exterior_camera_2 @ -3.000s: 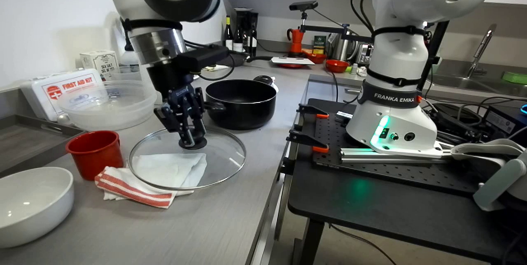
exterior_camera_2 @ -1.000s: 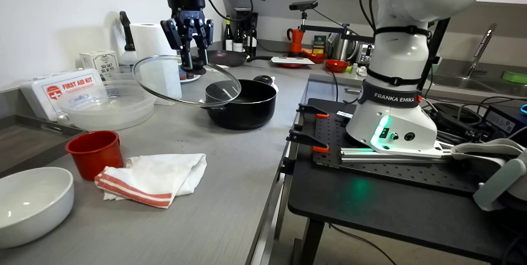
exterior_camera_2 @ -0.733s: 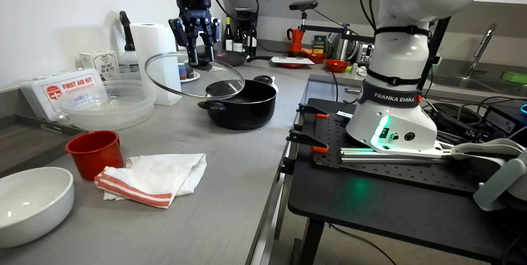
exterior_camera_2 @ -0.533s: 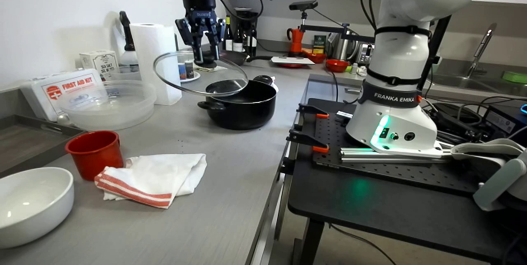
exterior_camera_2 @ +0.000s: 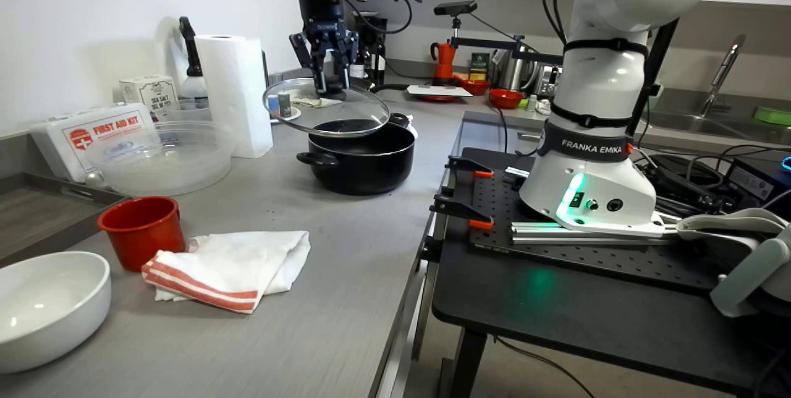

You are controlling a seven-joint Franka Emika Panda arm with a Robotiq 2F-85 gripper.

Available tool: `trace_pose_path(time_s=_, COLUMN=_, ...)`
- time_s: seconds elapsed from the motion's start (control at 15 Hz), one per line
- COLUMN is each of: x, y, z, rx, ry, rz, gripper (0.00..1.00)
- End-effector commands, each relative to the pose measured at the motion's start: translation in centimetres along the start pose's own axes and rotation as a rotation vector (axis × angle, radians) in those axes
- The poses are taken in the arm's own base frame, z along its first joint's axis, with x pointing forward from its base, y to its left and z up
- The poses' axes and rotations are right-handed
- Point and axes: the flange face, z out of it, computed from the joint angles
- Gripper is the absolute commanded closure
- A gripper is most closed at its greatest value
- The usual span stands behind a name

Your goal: Put the glass lid on the black pot.

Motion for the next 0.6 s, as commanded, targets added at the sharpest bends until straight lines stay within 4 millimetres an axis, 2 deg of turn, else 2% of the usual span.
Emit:
trace_pose_path(time_s=0.0, x=1.5, y=1.6, z=-0.2, rx=-0.002, ry=-0.034, rz=0.065, gripper=0.75)
trace_pose_path(time_s=0.53, x=4.4, y=4.8, z=1.6, rx=0.014, ry=-0.100, rz=0.156, gripper=0.75)
